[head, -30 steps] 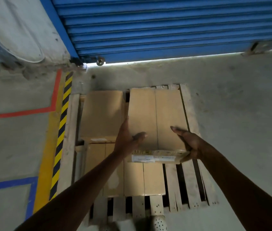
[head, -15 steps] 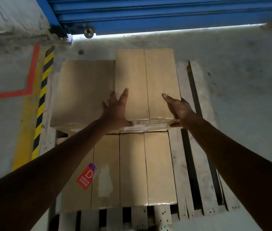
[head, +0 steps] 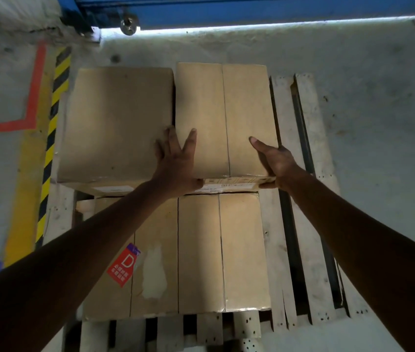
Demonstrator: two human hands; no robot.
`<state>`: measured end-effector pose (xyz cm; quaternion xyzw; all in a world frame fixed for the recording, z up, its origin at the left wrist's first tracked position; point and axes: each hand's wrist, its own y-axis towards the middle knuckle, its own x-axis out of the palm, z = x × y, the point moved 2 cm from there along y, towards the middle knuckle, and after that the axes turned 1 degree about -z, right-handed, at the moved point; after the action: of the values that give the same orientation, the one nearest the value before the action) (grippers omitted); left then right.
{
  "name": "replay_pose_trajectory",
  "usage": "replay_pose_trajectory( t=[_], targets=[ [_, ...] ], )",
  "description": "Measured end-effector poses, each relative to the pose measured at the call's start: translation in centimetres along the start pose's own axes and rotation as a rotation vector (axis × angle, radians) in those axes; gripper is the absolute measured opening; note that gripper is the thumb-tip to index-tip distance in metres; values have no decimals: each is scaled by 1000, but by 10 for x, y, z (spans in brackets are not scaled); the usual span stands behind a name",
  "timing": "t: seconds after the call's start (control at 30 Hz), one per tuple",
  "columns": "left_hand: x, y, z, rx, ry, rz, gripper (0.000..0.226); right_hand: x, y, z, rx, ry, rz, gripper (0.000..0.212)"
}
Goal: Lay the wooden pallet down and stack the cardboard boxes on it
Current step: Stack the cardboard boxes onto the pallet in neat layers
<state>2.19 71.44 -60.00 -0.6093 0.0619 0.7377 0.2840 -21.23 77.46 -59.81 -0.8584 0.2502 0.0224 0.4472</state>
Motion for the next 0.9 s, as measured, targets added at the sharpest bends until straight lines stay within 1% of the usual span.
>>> replay_pose_trajectory(
  t=[0.23,0.33,0.43,0.63,0.8,0.9],
  targets=[
    [3,-3,7,35,98,-10,128,4,2,3,-32,-38,-15,91],
    [4,-3,8,28,122,3,132,4,3,4,-46,-64,-14,88],
    [5,-2,9,18,141,6,134,1,3,4,-69,-79,-20,79],
    [7,-1,7,12,165,32,127,2,1,4,-63,-91,-21,78],
    [8,-1,2,41,150,61,120,1,4,5,-8,-68,-32,72],
    [10,0,1,47,140,81,117,1,11,8,18,-53,-25,76]
  ],
)
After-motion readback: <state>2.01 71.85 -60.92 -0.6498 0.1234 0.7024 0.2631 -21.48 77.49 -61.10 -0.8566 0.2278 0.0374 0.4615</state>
